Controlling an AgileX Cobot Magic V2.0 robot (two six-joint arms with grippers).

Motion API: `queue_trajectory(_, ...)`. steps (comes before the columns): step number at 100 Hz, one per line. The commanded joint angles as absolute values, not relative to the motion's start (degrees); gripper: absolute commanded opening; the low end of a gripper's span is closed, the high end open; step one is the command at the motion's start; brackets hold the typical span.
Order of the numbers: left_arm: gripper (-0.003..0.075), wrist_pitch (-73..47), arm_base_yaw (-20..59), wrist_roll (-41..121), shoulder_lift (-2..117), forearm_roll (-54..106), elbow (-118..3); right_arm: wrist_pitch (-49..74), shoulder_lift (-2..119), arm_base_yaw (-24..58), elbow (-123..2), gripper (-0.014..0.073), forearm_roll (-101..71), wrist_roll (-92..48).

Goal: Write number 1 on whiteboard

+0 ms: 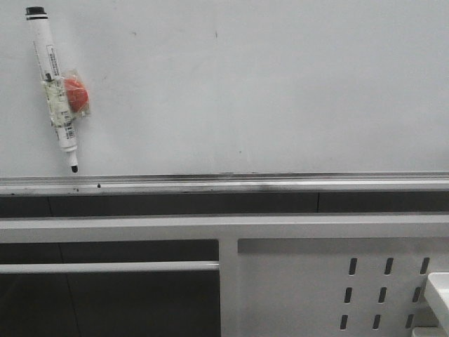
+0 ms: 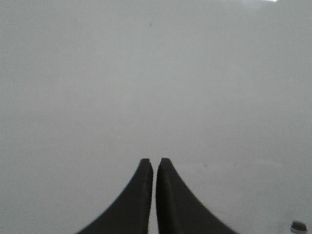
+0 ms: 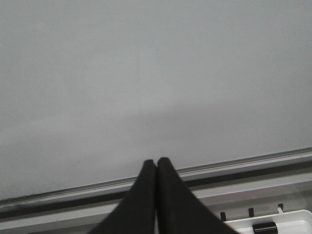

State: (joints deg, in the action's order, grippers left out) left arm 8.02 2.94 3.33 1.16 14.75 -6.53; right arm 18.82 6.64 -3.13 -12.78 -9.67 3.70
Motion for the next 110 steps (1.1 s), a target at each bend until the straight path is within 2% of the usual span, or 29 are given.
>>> queue_trajectory(1,0.0082,4.7,3.7,0.9,2.5,14.8,-8.4,15.3,7.9,-3.5,-14.8,-0.0069,-10.2,3.5)
queue_trajectory(10,0.0231,1.7,4.1,0.9,2.5,15.0,-8.4,15.0,7.9,-3.5,-14.8,-0.0069,-10.1,3.5)
queue_trajectory(17,0.0282,6.2,4.3,1.0,2.5,14.6,-8.2,13.7,7.9,-3.5,-14.6,-0.0069,-9.1,3.5)
queue_trajectory(26,0.0275,15.4,4.3,0.5,2.5,16.0,-8.1,11.6,7.9,-3.5,-13.6,-0.0069,-10.9,3.6)
queue_trajectory(30,0.0272,14.6,4.3,0.9,3.1,15.6,-8.2,11.5,8.0,-3.3,-13.6,-0.0069,-12.9,3.6)
queue_trajectory(43,0.0282,1.7,5.1,1.7,10.3,10.7,-10.7,12.9,9.1,-3.0,-14.6,-0.0069,-13.3,3.6)
queue_trajectory(66,0.0363,9.8,12.3,1.7,27.1,5.3,-17.5,13.2,13.2,-3.0,-14.9,-0.0069,-13.2,3.5)
queue_trajectory(79,0.0369,17.0,18.0,1.6,35.8,6.7,-16.8,13.2,13.8,-3.0,-14.9,-0.0069,-13.2,3.5)
queue_trajectory(110,0.0369,45.7,31.6,-0.6,56.4,10.8,-9.4,13.5,13.8,-3.0,-14.9,-0.0069,-13.2,3.5)
